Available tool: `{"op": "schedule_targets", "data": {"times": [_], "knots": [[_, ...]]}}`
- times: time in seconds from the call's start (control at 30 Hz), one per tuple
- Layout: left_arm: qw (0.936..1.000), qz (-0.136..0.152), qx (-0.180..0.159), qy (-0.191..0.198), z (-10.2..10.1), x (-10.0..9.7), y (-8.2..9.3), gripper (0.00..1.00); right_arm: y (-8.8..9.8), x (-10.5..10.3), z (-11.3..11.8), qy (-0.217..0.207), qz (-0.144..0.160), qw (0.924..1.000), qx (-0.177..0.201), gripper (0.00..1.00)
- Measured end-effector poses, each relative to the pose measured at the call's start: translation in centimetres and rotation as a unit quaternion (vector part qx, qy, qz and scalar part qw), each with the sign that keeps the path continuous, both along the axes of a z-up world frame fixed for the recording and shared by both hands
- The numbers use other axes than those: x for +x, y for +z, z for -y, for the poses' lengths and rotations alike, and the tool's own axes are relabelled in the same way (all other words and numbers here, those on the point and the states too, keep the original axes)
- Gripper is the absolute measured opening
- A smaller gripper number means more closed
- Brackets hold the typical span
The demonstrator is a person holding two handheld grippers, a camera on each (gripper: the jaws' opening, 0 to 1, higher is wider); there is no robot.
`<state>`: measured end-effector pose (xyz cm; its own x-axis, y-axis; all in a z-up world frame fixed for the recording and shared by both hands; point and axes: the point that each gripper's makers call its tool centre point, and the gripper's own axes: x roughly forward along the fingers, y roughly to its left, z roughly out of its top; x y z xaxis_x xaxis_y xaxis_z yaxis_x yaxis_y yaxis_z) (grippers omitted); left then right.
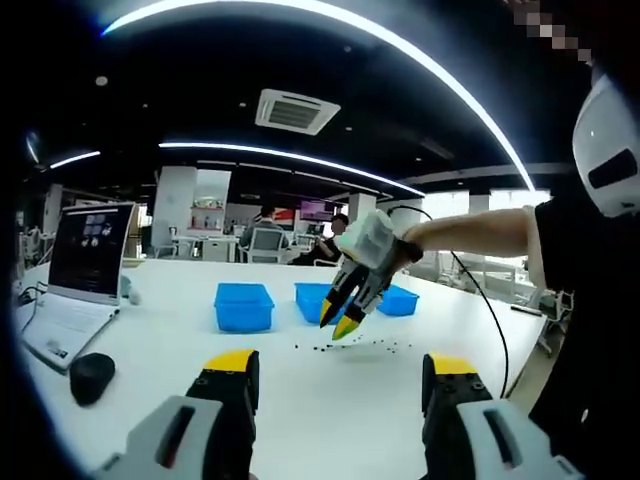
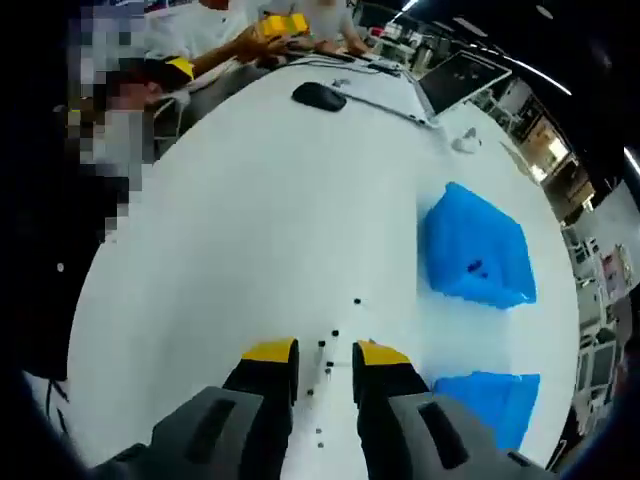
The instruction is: Pick up the resistors one by one and place each resistor into its matching bin, sorting the parts by color and model until every resistor is separated into the correct bin for its type
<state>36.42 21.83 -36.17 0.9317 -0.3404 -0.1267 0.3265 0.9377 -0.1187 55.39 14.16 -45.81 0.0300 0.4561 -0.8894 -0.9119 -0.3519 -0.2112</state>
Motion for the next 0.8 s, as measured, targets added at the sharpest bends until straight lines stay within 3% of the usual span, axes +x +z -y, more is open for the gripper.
{"op": "schedule_targets", "data": {"times": [0.33, 0.53, 0.63, 0.8], "knots": [[1.0, -0.006, -0.002, 0.007, -0.3, -0.2, -0.4, 0.67, -2.4, 1.0, -0.9, 0.003, -0.026, 0.9992, -0.032, 0.17], [0.9999, -0.006, -0.002, 0.008, -0.4, 0.0, -0.4, 0.67, -2.6, 1.5, -1.0, -0.004, -0.032, 0.9988, -0.037, 0.12], [0.9999, -0.008, -0.003, 0.008, -0.4, 0.2, -0.5, 0.67, -2.8, 1.2, -0.9, -0.02, -0.06, 0.9969, -0.046, 0.07], [0.9999, -0.006, -0.002, 0.008, -0.4, 0.3, -0.4, 0.67, -2.7, 1.2, -0.9, -0.019, -0.058, 0.9971, -0.045, 0.05]]}}
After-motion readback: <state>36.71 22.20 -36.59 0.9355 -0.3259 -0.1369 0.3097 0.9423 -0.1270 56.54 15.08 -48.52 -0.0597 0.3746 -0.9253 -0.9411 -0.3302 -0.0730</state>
